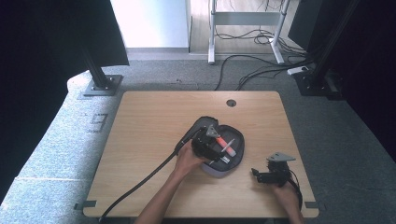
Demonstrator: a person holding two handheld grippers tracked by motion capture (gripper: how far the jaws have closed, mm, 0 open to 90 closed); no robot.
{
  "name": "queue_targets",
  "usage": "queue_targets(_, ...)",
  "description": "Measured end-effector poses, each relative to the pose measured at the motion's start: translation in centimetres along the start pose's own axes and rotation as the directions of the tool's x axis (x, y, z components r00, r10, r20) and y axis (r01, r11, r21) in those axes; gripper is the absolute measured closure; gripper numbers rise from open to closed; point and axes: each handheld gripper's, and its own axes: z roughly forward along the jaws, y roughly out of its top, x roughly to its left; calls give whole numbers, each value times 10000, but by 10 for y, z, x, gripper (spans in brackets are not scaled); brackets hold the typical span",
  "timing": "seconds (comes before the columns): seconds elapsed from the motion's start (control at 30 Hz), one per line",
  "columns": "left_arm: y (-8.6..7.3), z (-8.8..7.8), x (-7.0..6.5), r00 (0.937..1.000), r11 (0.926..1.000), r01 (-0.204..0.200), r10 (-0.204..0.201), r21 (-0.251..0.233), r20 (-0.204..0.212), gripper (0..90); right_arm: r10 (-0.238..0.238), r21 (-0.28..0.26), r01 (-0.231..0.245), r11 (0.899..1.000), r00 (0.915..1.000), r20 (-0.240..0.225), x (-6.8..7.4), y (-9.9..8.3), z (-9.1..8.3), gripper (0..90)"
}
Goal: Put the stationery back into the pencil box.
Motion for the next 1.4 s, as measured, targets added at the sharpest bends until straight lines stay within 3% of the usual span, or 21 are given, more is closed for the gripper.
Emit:
queue_targets(0.3, -8, -17, 0, 9997, 9997, -18, 24, -252, 227, 125, 6, 3, -6, 10000, 10000, 2, 0, 0, 0, 106)
queue_targets(0.87, -33, -45, 0, 9997, 9983, 177, -169, -559, 151, 85, -2, 1, 2, 10000, 10000, -1, 0, 0, 0, 106)
queue_targets(1.4, -70, -80, 7, 9983, 9950, 426, -459, -900, -349, 53, -1, 2, 1, 10000, 10000, -2, 0, 0, 0, 106)
